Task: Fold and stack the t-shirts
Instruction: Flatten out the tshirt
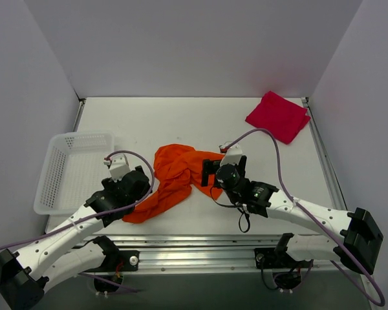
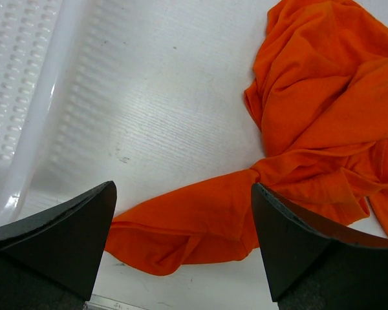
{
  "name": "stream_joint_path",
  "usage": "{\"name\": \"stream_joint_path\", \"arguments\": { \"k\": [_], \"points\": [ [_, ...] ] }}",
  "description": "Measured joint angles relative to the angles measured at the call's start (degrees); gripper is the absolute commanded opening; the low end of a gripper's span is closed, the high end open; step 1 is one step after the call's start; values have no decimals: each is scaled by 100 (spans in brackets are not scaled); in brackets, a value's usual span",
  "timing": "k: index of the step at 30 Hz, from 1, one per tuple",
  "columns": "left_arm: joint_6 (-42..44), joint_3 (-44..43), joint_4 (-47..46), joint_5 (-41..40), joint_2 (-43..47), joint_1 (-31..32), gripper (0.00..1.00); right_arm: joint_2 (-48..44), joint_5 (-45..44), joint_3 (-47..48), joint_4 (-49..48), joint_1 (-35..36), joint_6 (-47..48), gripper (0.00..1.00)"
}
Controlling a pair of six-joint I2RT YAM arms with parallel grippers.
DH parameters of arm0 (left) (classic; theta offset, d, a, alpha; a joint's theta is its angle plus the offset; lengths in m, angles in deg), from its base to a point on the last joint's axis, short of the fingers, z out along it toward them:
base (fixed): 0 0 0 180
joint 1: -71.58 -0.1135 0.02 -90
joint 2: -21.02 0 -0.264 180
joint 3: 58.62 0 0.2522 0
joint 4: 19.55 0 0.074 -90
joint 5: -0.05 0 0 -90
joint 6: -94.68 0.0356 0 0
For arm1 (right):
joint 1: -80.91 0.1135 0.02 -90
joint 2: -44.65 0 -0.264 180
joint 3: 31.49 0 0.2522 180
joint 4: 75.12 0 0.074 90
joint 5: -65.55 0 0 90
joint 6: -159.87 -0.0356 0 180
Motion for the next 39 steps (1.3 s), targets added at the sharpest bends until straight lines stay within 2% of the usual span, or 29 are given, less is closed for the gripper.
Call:
{"name": "stream_joint_path", "arguments": {
  "k": [13,22,29,32,39],
  "points": [
    [-503,568,-273,822,-656,7,94,0,-74,-68,15,0,-35,100],
    [-949,798,-136,1060,20,170,96,-59,-162,-103,92,-4,-94,100],
    [-1213,232,769,1172,240,177,97,-114,-195,-125,144,-11,-146,100],
    [-1333,0,955,1305,372,177,100,-162,-212,-127,170,-11,-160,100],
    [-1674,155,1333,1692,188,181,97,-302,-223,-168,186,-11,-166,100]
  ]
}}
